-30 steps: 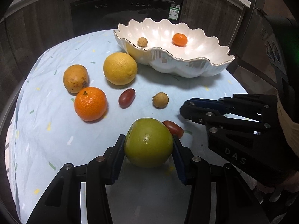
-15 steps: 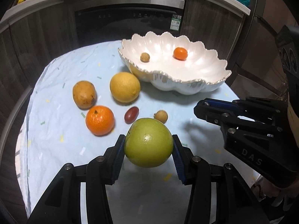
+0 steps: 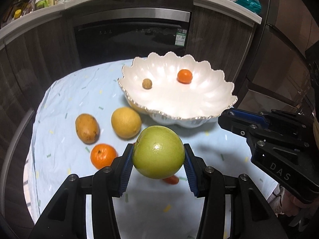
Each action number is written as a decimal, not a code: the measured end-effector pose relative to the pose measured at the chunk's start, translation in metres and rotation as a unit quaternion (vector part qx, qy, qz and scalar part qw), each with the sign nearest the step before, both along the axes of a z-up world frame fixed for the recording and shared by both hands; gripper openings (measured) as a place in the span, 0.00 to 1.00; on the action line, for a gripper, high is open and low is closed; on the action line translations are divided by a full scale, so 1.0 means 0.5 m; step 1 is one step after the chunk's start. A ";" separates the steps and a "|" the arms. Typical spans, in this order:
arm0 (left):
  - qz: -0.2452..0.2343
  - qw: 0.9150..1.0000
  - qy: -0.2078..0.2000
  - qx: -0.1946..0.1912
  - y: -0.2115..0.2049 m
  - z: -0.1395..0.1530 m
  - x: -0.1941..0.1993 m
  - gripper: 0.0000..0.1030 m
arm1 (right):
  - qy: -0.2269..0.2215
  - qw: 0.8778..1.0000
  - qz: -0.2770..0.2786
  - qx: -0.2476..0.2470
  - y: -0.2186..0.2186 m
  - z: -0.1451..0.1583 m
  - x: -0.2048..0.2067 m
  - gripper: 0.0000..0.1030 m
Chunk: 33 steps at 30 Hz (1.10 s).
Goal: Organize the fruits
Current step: 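Carry the apple and blueberry over the bowl and open both tools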
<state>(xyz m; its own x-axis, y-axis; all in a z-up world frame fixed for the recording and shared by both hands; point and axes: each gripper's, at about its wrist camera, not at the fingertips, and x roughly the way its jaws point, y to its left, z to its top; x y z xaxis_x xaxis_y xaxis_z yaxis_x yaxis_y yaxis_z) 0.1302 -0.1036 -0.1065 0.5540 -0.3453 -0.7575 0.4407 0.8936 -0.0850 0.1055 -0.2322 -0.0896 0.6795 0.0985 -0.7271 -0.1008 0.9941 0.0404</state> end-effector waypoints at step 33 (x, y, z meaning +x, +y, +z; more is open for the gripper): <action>-0.009 1.000 0.015 0.006 -0.096 0.001 0.171 0.46 | 0.010 0.996 -0.089 -0.005 -0.114 0.001 0.110 0.15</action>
